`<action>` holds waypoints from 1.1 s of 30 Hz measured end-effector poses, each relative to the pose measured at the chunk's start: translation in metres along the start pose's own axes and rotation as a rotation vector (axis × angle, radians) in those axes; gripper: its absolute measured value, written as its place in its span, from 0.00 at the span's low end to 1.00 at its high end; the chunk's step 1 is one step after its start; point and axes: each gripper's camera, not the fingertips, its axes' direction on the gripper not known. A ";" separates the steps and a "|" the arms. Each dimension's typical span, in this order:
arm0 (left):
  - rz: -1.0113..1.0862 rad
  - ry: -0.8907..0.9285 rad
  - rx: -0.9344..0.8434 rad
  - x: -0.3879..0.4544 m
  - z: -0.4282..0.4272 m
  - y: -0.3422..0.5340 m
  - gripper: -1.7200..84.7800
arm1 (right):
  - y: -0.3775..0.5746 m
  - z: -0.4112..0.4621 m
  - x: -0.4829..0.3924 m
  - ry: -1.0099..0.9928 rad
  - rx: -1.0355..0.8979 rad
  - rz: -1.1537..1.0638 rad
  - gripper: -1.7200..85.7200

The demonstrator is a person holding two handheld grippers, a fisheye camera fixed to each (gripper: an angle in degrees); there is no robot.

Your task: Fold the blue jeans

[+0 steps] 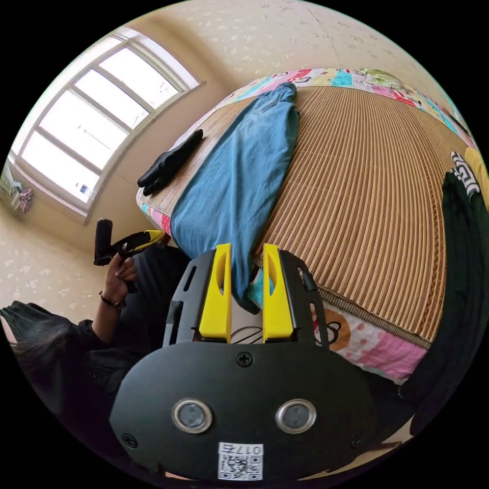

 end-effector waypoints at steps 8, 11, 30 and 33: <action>0.047 -0.095 -0.075 0.010 0.025 -0.005 0.06 | 0.002 0.008 0.004 -0.035 0.046 0.071 0.05; 0.057 0.046 0.035 0.010 -0.004 0.010 0.05 | 0.006 -0.018 -0.009 -0.069 0.086 -0.028 0.04; 0.105 -0.177 -0.098 -0.003 0.038 -0.032 0.10 | -0.062 0.021 0.028 -0.067 -0.034 0.002 0.10; 0.076 -0.143 -0.117 -0.004 0.032 -0.010 0.06 | -0.057 0.021 0.004 0.047 -0.121 -0.132 0.07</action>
